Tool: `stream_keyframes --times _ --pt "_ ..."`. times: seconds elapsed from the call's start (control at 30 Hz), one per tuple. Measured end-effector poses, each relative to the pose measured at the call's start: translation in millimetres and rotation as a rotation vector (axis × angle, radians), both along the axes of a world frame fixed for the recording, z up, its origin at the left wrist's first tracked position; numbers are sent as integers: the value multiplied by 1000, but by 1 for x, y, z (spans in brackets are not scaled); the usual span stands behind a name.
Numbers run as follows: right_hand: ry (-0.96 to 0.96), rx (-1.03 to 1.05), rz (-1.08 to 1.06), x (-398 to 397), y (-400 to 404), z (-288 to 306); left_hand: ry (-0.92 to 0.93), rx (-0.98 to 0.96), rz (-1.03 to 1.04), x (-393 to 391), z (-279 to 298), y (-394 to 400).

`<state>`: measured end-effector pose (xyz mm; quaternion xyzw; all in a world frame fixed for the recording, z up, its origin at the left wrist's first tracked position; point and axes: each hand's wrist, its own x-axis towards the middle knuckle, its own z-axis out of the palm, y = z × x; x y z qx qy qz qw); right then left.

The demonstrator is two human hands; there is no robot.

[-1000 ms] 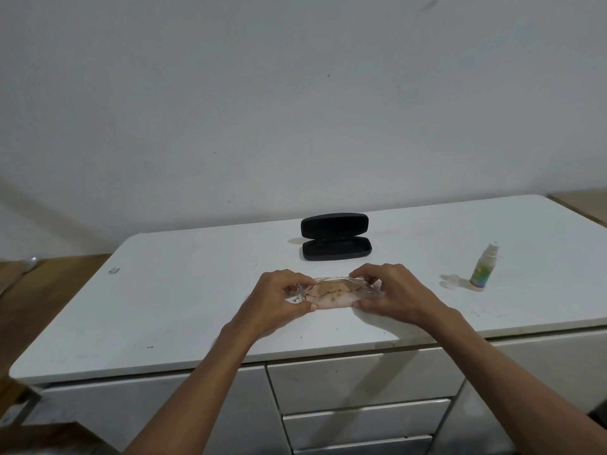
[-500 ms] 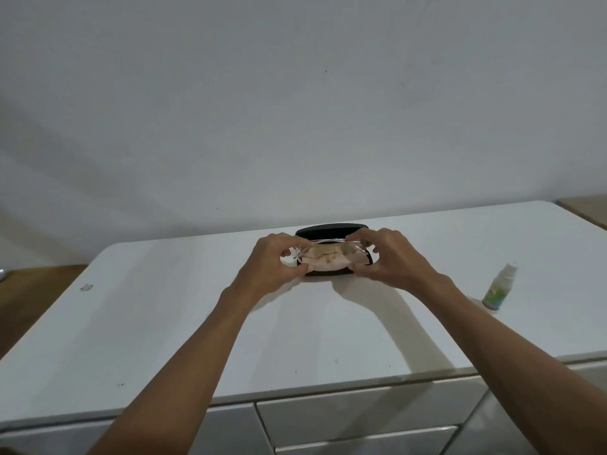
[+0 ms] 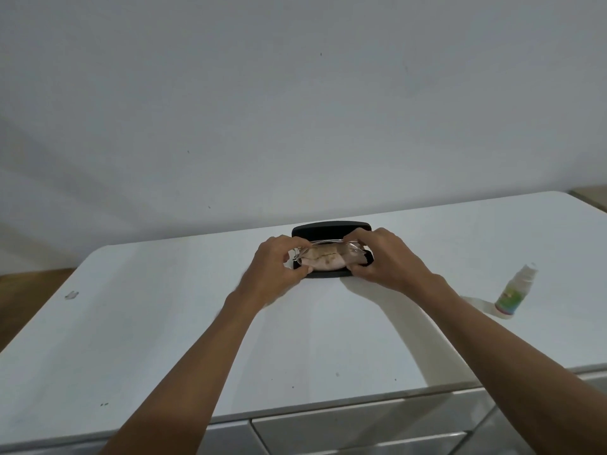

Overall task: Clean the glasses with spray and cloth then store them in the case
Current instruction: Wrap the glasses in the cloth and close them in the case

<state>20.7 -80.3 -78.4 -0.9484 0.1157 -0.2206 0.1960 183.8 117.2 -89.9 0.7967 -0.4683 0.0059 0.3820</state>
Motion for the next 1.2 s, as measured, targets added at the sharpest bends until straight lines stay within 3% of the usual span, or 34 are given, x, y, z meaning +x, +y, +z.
stream_keyframes --times 0.33,0.77,1.0,1.2 --pt "151 14 9 2 -9 10 64 0 -29 -3 -4 1" --pt "87 -61 -62 -5 1 -2 -19 30 -47 -5 -8 2" --pt "-10 -126 -145 -26 14 -15 -227 -19 41 -22 -13 7" --pt "-24 -173 -195 -28 16 -23 -253 -5 98 -28 -13 10"
